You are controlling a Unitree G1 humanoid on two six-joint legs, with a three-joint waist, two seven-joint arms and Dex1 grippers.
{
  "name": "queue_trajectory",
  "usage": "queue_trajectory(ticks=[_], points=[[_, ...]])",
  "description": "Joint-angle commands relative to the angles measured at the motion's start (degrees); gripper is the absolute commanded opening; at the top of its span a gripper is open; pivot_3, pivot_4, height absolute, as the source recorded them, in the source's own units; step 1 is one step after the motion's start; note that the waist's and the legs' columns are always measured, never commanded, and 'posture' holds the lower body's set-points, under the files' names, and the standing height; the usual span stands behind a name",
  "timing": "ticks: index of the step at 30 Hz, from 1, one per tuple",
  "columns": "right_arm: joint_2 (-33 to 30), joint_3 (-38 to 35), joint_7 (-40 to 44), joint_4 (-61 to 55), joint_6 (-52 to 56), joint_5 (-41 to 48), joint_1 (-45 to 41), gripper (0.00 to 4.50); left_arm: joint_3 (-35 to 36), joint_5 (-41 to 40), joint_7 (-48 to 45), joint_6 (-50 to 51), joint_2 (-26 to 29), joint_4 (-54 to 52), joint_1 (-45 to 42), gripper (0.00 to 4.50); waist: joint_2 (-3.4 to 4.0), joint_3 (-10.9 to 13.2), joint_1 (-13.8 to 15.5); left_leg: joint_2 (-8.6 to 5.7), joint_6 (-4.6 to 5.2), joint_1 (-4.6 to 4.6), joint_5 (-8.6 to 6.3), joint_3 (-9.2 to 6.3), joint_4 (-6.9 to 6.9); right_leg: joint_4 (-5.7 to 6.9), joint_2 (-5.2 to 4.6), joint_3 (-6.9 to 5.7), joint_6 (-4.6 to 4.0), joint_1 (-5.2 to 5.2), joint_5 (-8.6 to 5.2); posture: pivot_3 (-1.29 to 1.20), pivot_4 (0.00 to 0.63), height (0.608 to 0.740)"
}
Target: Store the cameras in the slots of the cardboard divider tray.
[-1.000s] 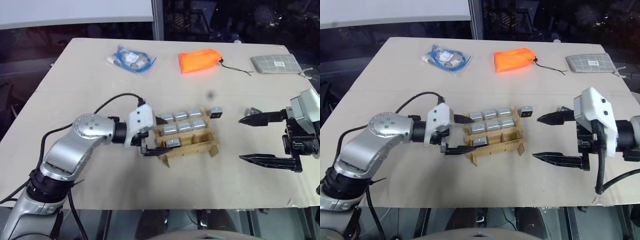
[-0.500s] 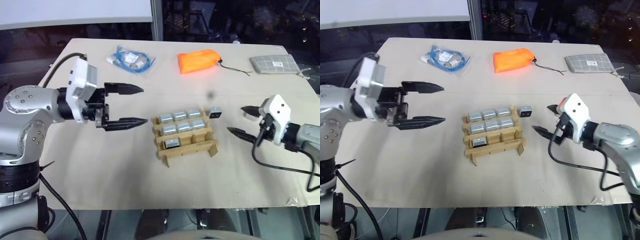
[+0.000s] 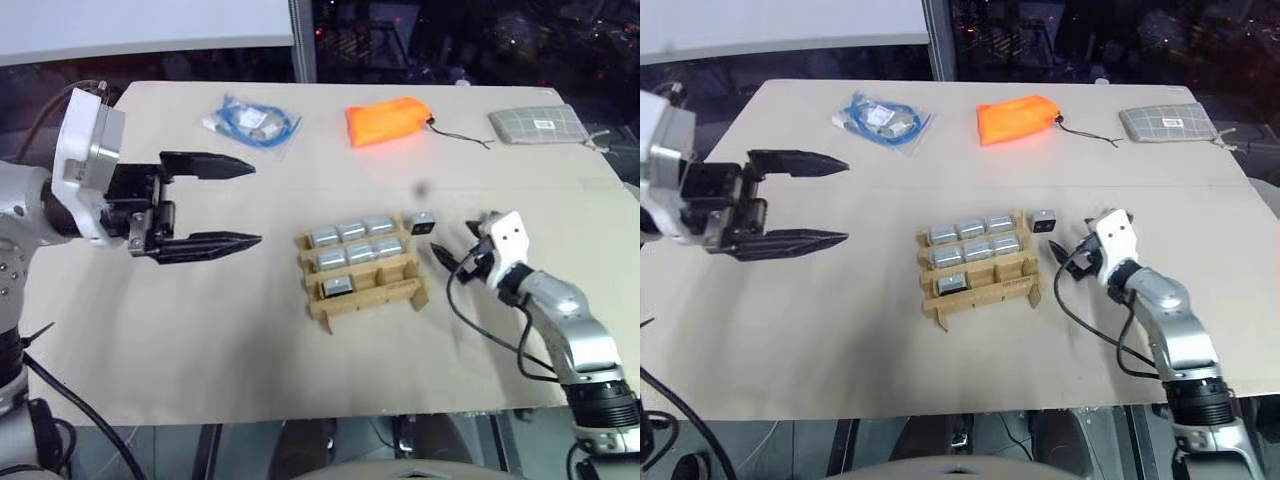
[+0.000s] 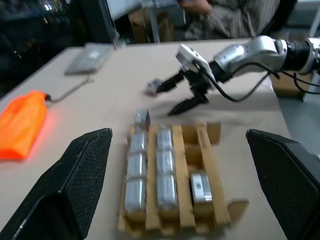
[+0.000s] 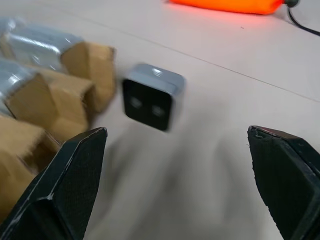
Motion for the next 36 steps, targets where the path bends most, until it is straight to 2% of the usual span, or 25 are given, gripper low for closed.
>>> queue_trajectory(ticks=[1,10,21,29,36], points=[[0.4,-2.1,-2.1,1.8,-3.7,-2.2,-1.7,4.50,2.7,-1.1,-0.4,-0.4,1.5,-1.5,1.0,4.46,-0.01,0.0,0.1,0.00,0.00,0.00,0.00,-0.02,0.00,0.00,-0.01,-0.01,0.00,0.00,0.00,0.00,0.150,0.740],[-3.2,-9.3,-7.0,10.8,-9.6,-6.1,-5.5,4.50,3.3,-2.3,-1.1,-0.7,1.3,-2.3,3.1,4.46,0.02,0.0,0.0,-0.01,-0.01,0.01,0.00,0.03,-0.01,0.02,-0.01,0.01,-0.01,-0.01,0.00,0.00,0.150,0.740],[3.0,-14.2,-12.4,17.5,-1.8,-1.0,-11.4,4.50,3.2,-2.1,-2.1,-2.1,1.5,-1.5,3.4,4.46,0.08,0.0,-0.1,0.01,-0.03,0.02,0.02,0.11,-0.01,0.06,0.01,0.09,-0.02,-0.04,0.01,0.00,0.150,0.740],[4.9,-14.2,-16.8,19.0,0.7,-2.0,-11.2,4.50,3.5,-1.8,-2.9,-2.6,1.8,-1.3,4.2,4.46,0.09,0.1,-0.1,0.01,-0.03,0.02,0.02,0.10,-0.02,0.06,0.01,0.09,-0.02,-0.05,0.00,0.00,0.150,0.740],[6.7,-15.6,-17.0,18.3,2.2,0.8,-11.1,4.50,3.4,-1.7,-3.0,-3.0,2.0,-1.1,4.2,4.46,0.10,0.1,-0.2,0.01,-0.03,0.01,0.01,0.11,-0.03,0.06,0.01,0.11,-0.02,-0.07,0.01,0.00,0.150,0.740]])
